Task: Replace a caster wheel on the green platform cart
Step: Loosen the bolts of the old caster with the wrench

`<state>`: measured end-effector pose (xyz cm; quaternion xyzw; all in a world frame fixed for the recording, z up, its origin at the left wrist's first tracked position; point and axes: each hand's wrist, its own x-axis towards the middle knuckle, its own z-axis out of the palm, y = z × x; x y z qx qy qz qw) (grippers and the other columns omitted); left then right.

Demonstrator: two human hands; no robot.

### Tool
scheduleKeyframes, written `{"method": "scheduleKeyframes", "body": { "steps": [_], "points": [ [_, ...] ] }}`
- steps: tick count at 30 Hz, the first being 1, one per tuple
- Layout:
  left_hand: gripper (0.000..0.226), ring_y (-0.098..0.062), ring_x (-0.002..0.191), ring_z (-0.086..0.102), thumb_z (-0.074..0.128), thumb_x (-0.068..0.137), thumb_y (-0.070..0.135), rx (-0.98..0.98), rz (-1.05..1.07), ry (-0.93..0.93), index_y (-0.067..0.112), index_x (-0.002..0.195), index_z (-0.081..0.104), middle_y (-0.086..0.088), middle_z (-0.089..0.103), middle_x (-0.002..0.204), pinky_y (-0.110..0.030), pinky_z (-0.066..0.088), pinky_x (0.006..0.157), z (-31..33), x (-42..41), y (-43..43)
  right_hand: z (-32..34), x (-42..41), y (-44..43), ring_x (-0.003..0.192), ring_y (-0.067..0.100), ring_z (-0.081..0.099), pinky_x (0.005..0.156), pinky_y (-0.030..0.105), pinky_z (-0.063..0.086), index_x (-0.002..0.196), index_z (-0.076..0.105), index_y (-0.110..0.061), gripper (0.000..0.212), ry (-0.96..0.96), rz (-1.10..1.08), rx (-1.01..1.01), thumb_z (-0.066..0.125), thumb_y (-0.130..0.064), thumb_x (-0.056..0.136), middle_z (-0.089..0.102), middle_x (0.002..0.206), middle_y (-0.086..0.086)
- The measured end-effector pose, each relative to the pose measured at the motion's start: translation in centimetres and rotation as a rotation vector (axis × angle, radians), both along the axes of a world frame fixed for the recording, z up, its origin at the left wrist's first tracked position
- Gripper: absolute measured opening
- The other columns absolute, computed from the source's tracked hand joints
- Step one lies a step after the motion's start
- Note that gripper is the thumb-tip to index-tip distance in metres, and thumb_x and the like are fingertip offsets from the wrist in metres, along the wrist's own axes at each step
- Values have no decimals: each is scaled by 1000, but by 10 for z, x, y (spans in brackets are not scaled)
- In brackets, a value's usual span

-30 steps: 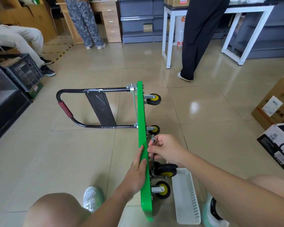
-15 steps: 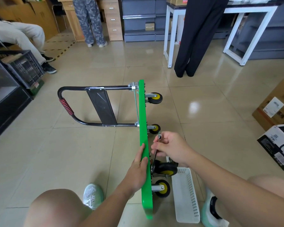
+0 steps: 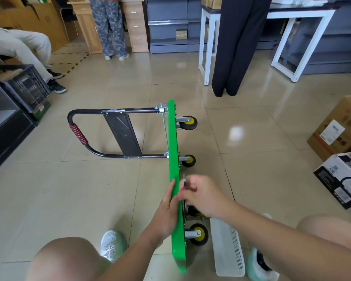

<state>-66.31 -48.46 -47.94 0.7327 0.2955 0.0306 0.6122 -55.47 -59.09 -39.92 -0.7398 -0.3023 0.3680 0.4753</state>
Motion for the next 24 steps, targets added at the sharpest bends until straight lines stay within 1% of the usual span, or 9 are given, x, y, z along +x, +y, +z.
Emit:
{"method": "scheduleKeyframes", "body": {
  "steps": [5, 8, 13, 16, 18, 20, 21, 23, 24],
  "points": [
    [42, -14, 142, 47, 27, 112, 47, 44, -23, 21, 84, 127, 17, 13, 35, 163, -42, 35, 121, -1, 0, -1, -12, -15, -9, 76, 7, 68, 84, 37, 58, 72, 70, -34, 29, 55, -115, 102, 70, -12, 91, 73, 78, -8],
    [45, -12, 141, 47, 28, 111, 48, 47, -3, 14, 76, 143, 13, 11, 39, 162, -40, 34, 122, -3, 1, 0, -12, -16, -9, 75, 8, 66, 87, 40, 58, 70, 70, -33, 31, 49, -114, 111, 69, -9, 91, 73, 76, -7],
    [49, -7, 135, 50, 31, 111, 48, 27, -14, -16, 66, 153, 14, 13, 44, 158, -35, 36, 118, -6, 0, 1, -17, -31, -18, 64, -4, 59, 70, 16, 45, 67, 68, -43, 43, -41, -147, 156, 67, -10, 94, 66, 66, -21],
    [38, -6, 122, 57, 31, 112, 42, 57, -22, 3, 69, 138, 28, 14, 44, 156, -30, 42, 104, -3, 1, 0, -22, -35, -21, 63, -3, 57, 67, 12, 42, 67, 67, -46, 44, -87, -193, 221, 66, -11, 94, 63, 63, -22],
    [29, -18, 124, 59, 28, 113, 34, 81, -40, 18, 56, 124, 42, 7, 40, 159, -35, 44, 104, -2, 1, 1, -25, -41, -25, 61, -3, 56, 64, 10, 43, 68, 66, -41, 42, -116, -209, 238, 65, -8, 94, 62, 61, -22],
    [29, -28, 117, 61, 29, 111, 27, 83, -32, 23, 27, 126, 54, 2, 40, 157, -39, 48, 100, -2, 0, 2, -33, -52, -35, 65, -1, 60, 67, 18, 52, 69, 67, -34, 40, -176, -172, 208, 59, -2, 93, 64, 65, -18],
    [33, -25, 106, 63, 30, 111, 27, 107, -45, 26, 24, 136, 51, 7, 48, 146, -37, 50, 95, -5, 1, 3, -40, -62, -40, 71, 2, 66, 73, 30, 58, 74, 68, -29, 34, -230, -145, 201, 53, -2, 90, 67, 71, -15],
    [40, -11, 91, 54, 29, 114, 33, 118, -27, 26, 52, 149, 34, 19, 54, 116, -29, 45, 86, 0, 1, 2, -57, -78, -53, 80, 9, 73, 78, 44, 60, 85, 68, -29, 32, -329, -130, 201, 46, -4, 83, 71, 83, -15],
    [39, -7, 88, 50, 28, 114, 34, 113, -10, 29, 60, 142, 34, 20, 54, 119, -28, 41, 84, 2, 2, 2, -62, -81, -56, 81, 8, 74, 78, 44, 61, 86, 68, -32, 38, -351, -153, 210, 48, 0, 84, 71, 87, -16]
  ]
}}
